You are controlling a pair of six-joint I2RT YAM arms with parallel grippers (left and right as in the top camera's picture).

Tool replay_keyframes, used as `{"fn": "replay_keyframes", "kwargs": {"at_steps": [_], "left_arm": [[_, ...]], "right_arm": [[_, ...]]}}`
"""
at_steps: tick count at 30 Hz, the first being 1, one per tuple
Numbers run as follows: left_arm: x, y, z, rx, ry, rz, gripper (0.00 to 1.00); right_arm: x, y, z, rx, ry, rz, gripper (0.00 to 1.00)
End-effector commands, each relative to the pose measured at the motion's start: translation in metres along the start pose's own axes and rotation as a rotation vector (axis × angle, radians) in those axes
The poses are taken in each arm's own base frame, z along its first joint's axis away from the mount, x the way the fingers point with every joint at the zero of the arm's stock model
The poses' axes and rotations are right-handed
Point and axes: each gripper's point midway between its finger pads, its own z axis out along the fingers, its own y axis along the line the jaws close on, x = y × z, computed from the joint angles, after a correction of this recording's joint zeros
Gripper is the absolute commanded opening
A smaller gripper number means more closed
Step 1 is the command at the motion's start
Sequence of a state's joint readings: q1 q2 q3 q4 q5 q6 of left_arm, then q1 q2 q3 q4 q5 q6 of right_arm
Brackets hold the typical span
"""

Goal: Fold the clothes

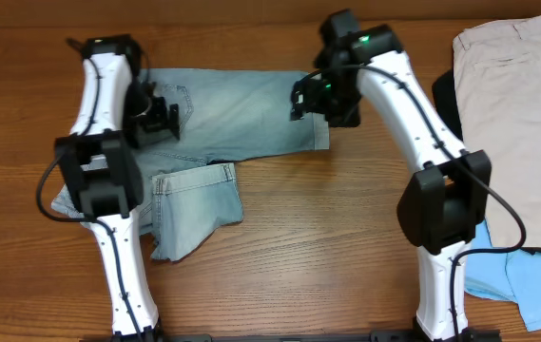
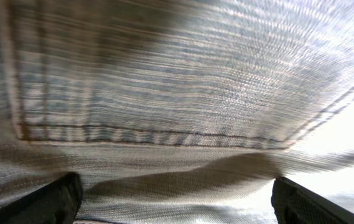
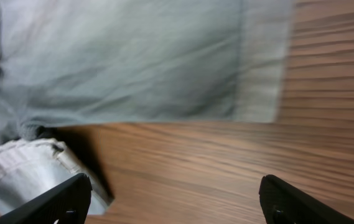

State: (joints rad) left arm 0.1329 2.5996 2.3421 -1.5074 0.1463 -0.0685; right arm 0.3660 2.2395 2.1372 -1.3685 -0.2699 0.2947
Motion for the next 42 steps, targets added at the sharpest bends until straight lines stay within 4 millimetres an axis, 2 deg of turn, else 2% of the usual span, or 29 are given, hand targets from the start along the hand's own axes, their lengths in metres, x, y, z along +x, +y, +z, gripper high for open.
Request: {"fn": "replay_keyframes", "kwargs": {"at_steps": [1,3,8,12,14,15,20,22,26,27,33,35,37,40,42], "left_arm": [[0.008,-0.001,0.044,0.197,0.129,-0.109,1.00],[0.007,-0.002,0.040,0.250,0.130,-0.127,1.00],[0.008,0.001,0.040,0.257,0.130,-0.093,1.00],[0.009,-0.001,0.040,0.252,0.127,-0.041,1.00],[0.008,-0.002,0.041,0.249,0.121,-0.032,1.00],[0.007,-0.003,0.041,0.249,0.118,-0.029,1.00],[0.002,-0.008,0.043,0.246,0.095,-0.012,1.00],[0.000,-0.009,0.043,0.245,0.089,-0.007,1.00],[-0.001,-0.010,0.043,0.243,0.081,0.026,0.99],[-0.001,-0.008,0.044,0.228,0.080,0.030,0.99],[-0.001,-0.007,0.044,0.211,0.080,0.034,1.00],[-0.002,-0.008,0.043,0.210,0.073,0.043,1.00],[-0.003,-0.011,0.037,0.210,0.060,0.061,1.00],[-0.005,-0.017,0.024,0.207,0.027,0.085,1.00],[-0.006,-0.022,0.011,0.205,-0.003,0.104,1.00]], "right_arm": [[0.023,0.035,0.016,-0.014,0.037,-0.067,0.90],[0.033,0.049,0.029,-0.019,0.051,-0.105,0.91],[0.065,0.086,0.073,-0.062,0.086,-0.215,0.87],[0.081,0.103,0.101,-0.102,0.086,-0.276,0.79],[0.087,0.112,0.115,-0.124,0.074,-0.308,0.70],[0.088,0.113,0.117,-0.127,0.070,-0.314,0.66],[0.082,0.122,0.121,-0.143,0.024,-0.341,0.15],[0.078,0.117,0.121,-0.123,0.012,-0.333,0.04],[0.074,0.101,0.109,-0.103,0.029,-0.285,0.04],[0.068,0.088,0.091,-0.095,0.026,-0.249,0.04],[0.043,0.041,0.018,-0.092,-0.047,-0.114,0.04],[0.035,0.018,-0.004,-0.085,-0.068,-0.058,0.04],[0.031,-0.007,-0.018,-0.069,-0.072,-0.001,0.04],[0.028,-0.054,-0.027,-0.029,-0.044,0.096,0.04],[0.029,-0.079,-0.028,-0.002,-0.025,0.143,0.04]]}}
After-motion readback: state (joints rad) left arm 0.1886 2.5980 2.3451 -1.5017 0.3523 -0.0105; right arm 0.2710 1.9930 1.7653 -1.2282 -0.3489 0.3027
